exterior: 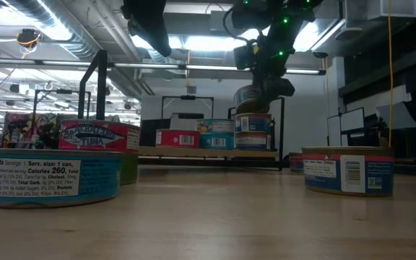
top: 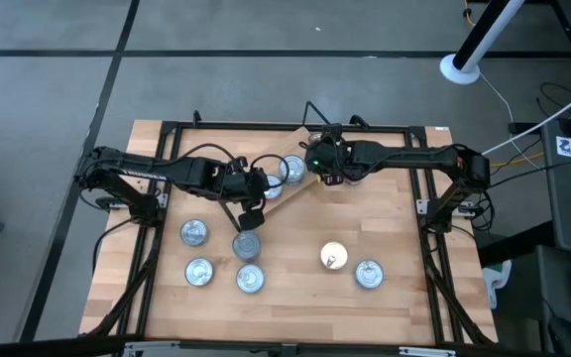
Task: Stack canned seafood by type on shelf
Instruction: Stack the blue pink tuna can on top of the blue pink tuna cans on the shelf
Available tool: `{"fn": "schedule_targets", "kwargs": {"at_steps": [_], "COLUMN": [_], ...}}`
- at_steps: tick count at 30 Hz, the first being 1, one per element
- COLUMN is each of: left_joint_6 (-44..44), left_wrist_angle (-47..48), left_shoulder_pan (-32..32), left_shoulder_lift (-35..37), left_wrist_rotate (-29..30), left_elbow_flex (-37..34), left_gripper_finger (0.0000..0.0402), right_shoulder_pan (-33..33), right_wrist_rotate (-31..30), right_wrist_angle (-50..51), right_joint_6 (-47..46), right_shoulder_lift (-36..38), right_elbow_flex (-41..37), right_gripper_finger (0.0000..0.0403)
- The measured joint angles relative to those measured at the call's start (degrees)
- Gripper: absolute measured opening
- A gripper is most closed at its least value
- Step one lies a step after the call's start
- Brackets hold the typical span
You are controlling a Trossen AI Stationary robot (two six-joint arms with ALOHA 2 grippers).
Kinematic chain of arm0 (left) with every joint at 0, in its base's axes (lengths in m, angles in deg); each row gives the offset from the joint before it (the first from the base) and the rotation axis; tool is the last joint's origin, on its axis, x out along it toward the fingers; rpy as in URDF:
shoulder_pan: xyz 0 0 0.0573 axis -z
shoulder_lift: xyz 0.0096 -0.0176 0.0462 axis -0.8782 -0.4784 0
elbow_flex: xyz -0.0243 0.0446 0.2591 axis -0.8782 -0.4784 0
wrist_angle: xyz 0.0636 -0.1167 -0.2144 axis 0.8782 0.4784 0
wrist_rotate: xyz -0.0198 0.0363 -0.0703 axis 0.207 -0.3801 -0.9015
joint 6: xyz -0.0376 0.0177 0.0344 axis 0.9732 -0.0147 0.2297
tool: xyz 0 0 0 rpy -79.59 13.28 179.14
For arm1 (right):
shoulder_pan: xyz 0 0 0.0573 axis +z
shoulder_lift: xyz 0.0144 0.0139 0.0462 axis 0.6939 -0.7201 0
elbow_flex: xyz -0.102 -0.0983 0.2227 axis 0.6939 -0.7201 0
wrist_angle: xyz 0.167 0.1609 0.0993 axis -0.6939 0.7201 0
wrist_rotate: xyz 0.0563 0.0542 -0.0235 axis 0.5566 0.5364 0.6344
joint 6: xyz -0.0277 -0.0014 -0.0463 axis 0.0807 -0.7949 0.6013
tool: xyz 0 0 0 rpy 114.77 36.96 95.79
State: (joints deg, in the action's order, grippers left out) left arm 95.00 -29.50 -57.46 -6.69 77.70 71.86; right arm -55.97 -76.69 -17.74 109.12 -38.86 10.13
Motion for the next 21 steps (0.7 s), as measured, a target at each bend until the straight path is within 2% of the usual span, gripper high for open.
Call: {"fn": "schedule_targets", "kwargs": {"at_steps": [18,21], "left_joint_6": [0.0,-0.02], "left_wrist_angle": [-0.02,-0.01], "left_shoulder_pan": [0.0,0.0], "left_shoulder_lift": [-0.02,-0.02], "left_wrist_rotate": [-0.02,-0.02], "left_elbow_flex": [0.0,0.0], "left_gripper_finger": [0.0067,0.0067], "right_shoulder_pan": [0.0,0.0], "right_wrist_rotate": [1.61,1.61], "right_wrist_angle": [2.93,2.98], "right_joint_6": [4.97,8.04], "right_shoulder_lift": [0.0,0.0], "right_elbow_flex": [-0.02,-0.02], "right_gripper_finger": [0.0269,0.0269]}}
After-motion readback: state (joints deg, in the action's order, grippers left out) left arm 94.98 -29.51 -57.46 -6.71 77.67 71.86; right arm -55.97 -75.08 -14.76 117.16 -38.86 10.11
